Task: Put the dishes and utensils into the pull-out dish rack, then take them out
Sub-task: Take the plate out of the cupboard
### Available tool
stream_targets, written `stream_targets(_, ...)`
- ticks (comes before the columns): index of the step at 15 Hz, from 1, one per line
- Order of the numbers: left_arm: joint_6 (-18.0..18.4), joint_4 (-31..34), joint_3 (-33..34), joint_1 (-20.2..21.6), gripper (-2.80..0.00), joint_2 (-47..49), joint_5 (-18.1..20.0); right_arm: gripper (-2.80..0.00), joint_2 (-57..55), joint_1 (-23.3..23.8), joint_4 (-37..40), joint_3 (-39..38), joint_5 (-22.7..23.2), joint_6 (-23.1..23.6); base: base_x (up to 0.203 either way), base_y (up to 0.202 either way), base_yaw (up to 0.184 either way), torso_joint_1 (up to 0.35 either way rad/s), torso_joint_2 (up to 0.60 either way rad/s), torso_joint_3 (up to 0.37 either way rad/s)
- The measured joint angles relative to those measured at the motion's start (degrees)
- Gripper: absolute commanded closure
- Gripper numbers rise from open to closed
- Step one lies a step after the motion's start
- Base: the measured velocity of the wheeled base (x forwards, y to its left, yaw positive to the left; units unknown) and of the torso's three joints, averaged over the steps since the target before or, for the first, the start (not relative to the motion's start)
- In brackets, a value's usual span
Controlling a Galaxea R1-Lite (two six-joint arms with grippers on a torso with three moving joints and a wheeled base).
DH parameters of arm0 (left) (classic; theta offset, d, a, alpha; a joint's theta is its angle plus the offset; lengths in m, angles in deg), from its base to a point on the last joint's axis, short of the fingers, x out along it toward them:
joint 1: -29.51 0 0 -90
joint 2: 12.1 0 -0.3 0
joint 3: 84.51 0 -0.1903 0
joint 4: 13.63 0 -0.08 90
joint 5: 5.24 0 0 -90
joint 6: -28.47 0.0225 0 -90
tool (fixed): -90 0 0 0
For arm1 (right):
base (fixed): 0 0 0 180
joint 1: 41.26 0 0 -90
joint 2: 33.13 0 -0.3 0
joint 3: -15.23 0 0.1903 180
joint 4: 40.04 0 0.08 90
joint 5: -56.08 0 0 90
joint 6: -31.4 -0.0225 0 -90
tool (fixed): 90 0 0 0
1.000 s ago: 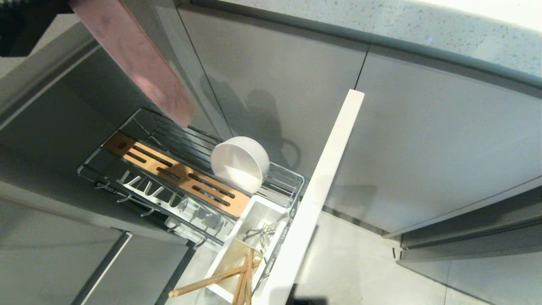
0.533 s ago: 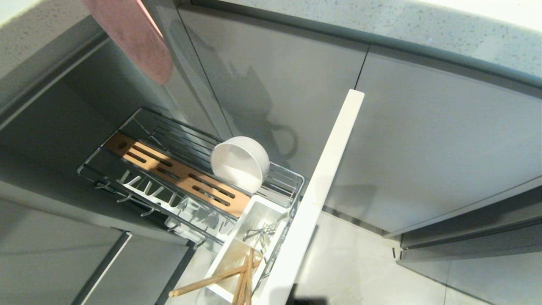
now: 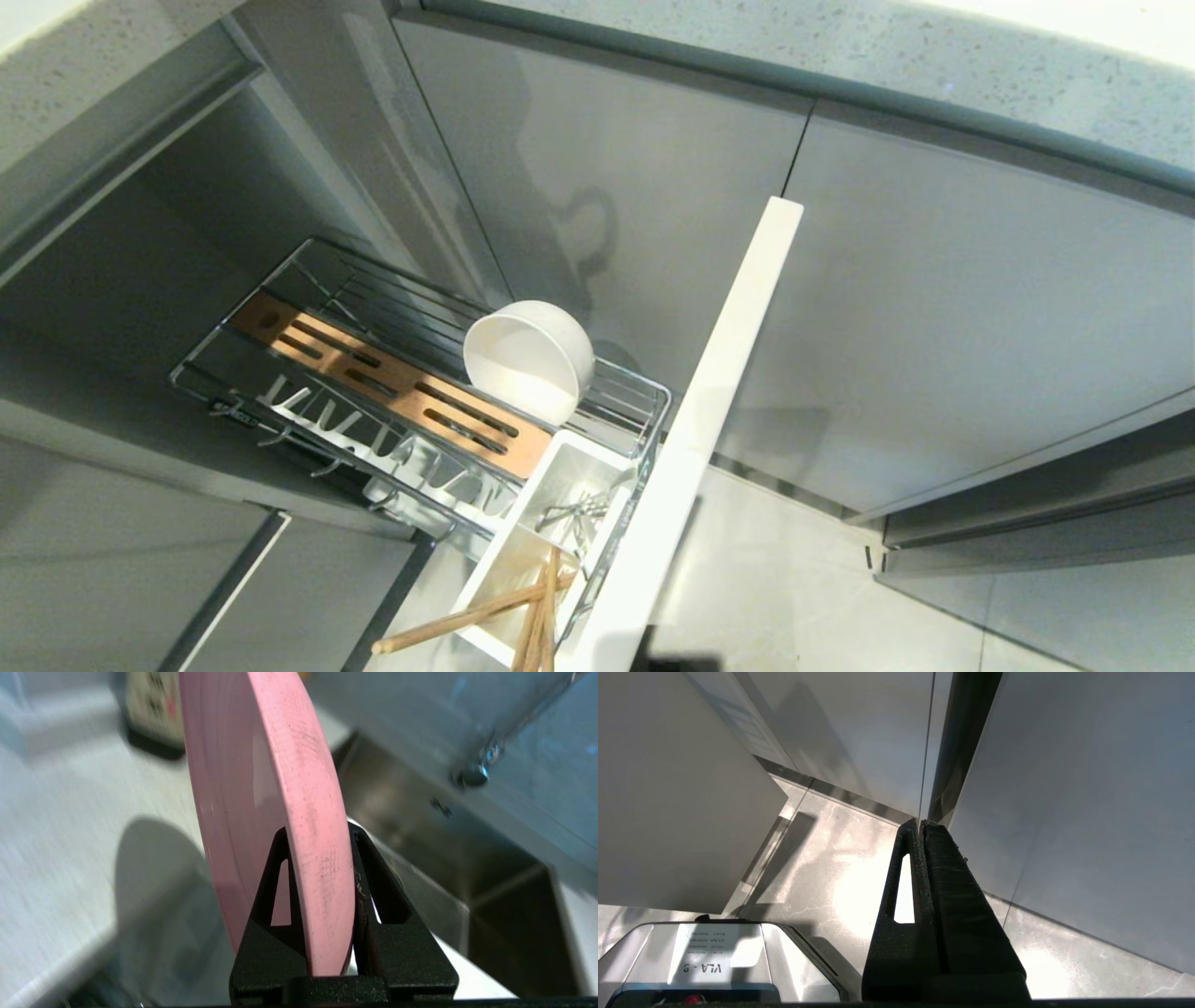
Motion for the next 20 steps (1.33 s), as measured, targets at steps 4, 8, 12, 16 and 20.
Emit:
stream_targets(4,9.18,-5.39,0.00,7.74,0.00,-0.44,9.68,0.00,0.00,-0.01,0.00,0.00,0.00,-0.01,0.000,0.000,0.000,0.000,0.00,0.000)
stream_targets(8,11.74,-4.77,0.09,14.34,0.00,-1.27,11.10,0.00,0.00,-0.01,0.00,0.00,0.01,-0.01,0.000,0.000,0.000,0.000,0.00,0.000)
stream_targets(12,13.18,0.64,0.20,22.53,0.00,-3.22,11.53,0.00,0.00,-0.01,0.00,0.00,0.00,0.00,0.000,0.000,0.000,0.000,0.00,0.000)
stream_targets(16,13.21,12.69,0.40,30.66,0.00,-7.21,11.54,0.00,0.00,0.00,0.00,0.00,0.00,-0.01,0.000,0.000,0.000,0.000,0.00,0.000)
stream_targets(20,13.21,23.31,0.52,39.15,0.00,-11.04,11.65,0.00,0.00,-0.01,0.00,0.00,0.00,-0.01,0.000,0.000,0.000,0.000,0.00,0.000)
